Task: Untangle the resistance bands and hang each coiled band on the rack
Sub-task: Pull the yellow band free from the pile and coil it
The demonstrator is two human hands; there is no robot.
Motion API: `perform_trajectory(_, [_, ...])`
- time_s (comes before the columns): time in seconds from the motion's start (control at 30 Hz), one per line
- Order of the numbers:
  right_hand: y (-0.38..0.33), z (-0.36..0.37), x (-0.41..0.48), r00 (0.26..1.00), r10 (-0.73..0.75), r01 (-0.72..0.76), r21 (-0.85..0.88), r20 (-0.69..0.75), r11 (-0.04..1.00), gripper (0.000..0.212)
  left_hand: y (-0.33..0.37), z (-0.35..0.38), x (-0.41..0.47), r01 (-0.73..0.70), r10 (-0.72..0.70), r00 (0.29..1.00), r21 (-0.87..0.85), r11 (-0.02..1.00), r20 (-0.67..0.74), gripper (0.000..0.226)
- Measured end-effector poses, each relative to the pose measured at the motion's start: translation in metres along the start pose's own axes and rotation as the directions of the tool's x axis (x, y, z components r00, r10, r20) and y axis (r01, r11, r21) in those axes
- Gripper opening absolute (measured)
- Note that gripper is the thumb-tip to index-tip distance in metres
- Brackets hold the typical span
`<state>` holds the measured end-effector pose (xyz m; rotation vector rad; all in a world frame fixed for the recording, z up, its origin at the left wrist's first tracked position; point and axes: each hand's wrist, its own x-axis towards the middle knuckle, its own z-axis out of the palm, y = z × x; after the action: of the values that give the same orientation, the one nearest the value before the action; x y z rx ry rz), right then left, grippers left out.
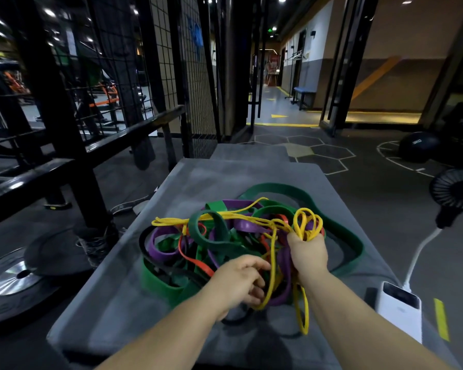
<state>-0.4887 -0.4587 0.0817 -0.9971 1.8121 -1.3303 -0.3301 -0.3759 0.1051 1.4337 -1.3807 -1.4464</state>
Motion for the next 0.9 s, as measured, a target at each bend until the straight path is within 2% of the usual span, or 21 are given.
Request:
perform_trajectory(0.07, [0.002, 0.001, 0.001, 1.000, 0.004, -0.003, 0.049, -0.009, 0.999, 0.017, -0.003, 0.001, 0.001, -0.013, 0.013, 1.000, 0.036, 0.999, 0.017, 0.040])
perform_trajectory(0.17, [0.002, 0.001, 0.001, 1.000, 0.001, -0.002, 0.070, 0.010, 0.998, 0.015, -0.006, 0.001, -0.001, -0.058, 0.052, 0.997, 0.111, 0.992, 0.055, 0.024])
perform_trajectory(0.3, [0.002, 0.000, -0.001, 0.998, 0.013, -0.018, 0.076, 0.057, 0.997, 0.017, -0.010, 0.002, 0.004, -0.038, 0.031, 0.998, 0.168, 0.985, 0.046, 0.019])
perform_trajectory(0.37, [0.003, -0.001, -0.001, 0.996, 0.010, -0.016, 0.069, 0.091, 0.997, 0.017, -0.010, 0.004, 0.004, 0.011, -0.018, 0.998, 0.119, 0.993, 0.058, 0.022])
perform_trajectory(0.47, [0.005, -0.004, -0.001, 0.990, 0.007, -0.018, 0.077, 0.138, 0.997, 0.016, -0.007, 0.008, 0.003, 0.111, -0.107, 0.991, -0.050, 0.993, 0.077, 0.033])
perform_trajectory(0.57, [0.005, -0.005, -0.004, 0.983, 0.015, -0.036, 0.113, 0.184, 0.993, 0.016, -0.002, 0.012, 0.003, 0.132, -0.115, 0.989, -0.204, 0.970, 0.095, 0.038])
perform_trajectory(0.6, [0.004, -0.005, -0.006, 0.980, 0.022, -0.049, 0.134, 0.197, 0.990, 0.015, -0.002, 0.013, 0.003, 0.114, -0.097, 0.991, -0.192, 0.975, 0.094, 0.036])
perform_trajectory(0.67, [0.003, -0.005, -0.009, 0.975, 0.038, -0.079, 0.180, 0.219, 0.980, 0.028, -0.003, 0.014, 0.004, 0.065, -0.055, 0.995, -0.116, 0.991, 0.085, 0.028])
perform_trajectory(0.73, [0.004, -0.003, -0.011, 0.971, 0.033, -0.085, 0.212, 0.238, 0.974, 0.033, -0.006, 0.015, 0.007, 0.049, -0.045, 0.997, -0.048, 0.998, 0.067, 0.030])
perform_trajectory(0.83, [0.002, -0.002, -0.015, 0.962, 0.030, -0.095, 0.228, 0.272, 0.969, 0.020, -0.009, 0.016, 0.008, 0.061, -0.062, 0.998, 0.038, 0.997, 0.030, 0.031])
perform_trajectory(0.9, [0.003, -0.001, -0.015, 0.951, 0.037, -0.110, 0.223, 0.306, 0.969, 0.019, -0.010, 0.016, 0.010, 0.060, -0.059, 0.998, 0.175, 0.983, -0.014, 0.038])
